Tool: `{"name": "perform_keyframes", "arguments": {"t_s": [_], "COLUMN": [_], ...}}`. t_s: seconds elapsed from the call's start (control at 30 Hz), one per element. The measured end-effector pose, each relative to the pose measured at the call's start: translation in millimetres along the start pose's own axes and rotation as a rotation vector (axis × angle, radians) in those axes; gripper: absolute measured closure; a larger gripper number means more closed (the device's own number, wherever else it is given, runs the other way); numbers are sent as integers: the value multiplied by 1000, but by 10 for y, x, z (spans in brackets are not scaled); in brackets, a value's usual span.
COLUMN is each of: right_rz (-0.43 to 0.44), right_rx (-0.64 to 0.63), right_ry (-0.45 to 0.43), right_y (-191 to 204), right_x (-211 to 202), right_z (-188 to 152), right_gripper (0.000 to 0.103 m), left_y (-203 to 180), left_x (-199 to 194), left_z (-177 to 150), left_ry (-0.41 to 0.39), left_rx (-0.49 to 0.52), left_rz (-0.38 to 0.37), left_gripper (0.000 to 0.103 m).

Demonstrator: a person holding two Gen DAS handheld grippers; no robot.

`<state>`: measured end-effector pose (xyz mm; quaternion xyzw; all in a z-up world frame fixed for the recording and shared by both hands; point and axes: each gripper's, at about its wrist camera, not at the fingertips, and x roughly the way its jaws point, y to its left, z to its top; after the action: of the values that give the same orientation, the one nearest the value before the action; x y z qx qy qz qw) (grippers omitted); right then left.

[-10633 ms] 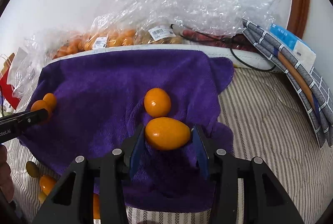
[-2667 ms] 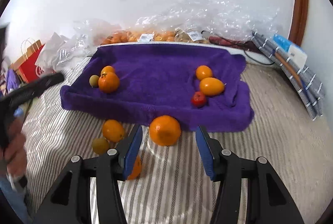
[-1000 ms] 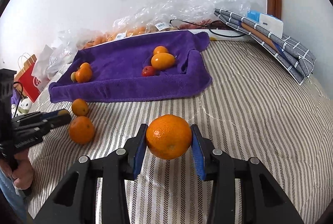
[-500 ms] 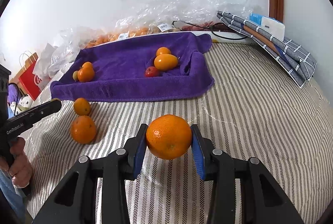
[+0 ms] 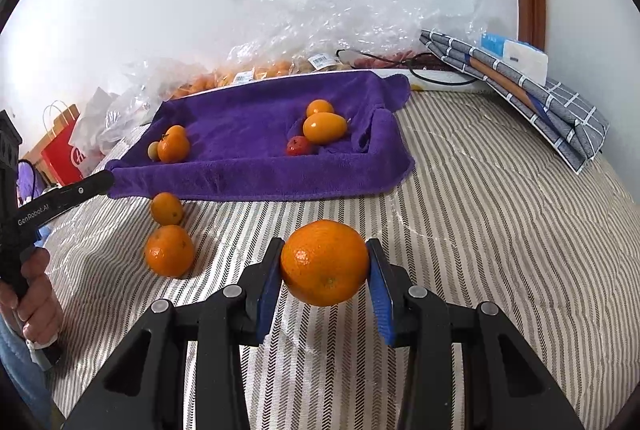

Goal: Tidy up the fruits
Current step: 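Grasp another greenish-yellow fruit with the left tool while the right tool holds the orange, then carry the greenish-yellow fruit and large orange over the towel with both tools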

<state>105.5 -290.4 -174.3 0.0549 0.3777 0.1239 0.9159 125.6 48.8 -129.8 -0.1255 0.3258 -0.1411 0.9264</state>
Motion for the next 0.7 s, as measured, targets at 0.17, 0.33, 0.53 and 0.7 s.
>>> {"name": "perform_keyframes", "arguments": {"t_s": [0.17, 0.33, 0.53, 0.7], "right_rz": [4, 4, 13, -16], "right_rx": [23, 33, 21, -11], "right_ry": [3, -37, -83, -109], "right_y": [9, 36, 119, 154], "right_x": [-58, -179, -308, -340], "right_z": [46, 228, 479, 722], "right_gripper": [63, 63, 63, 63], "left_y": [-22, 15, 204, 350], "left_x": [-46, -72, -157, -419], "left_z": [2, 22, 101, 360], "left_ry": [-34, -49, -69, -61], "left_rx": [16, 0, -81, -154], "left_rz": [64, 87, 161, 153], "left_gripper": [80, 80, 80, 80]}}
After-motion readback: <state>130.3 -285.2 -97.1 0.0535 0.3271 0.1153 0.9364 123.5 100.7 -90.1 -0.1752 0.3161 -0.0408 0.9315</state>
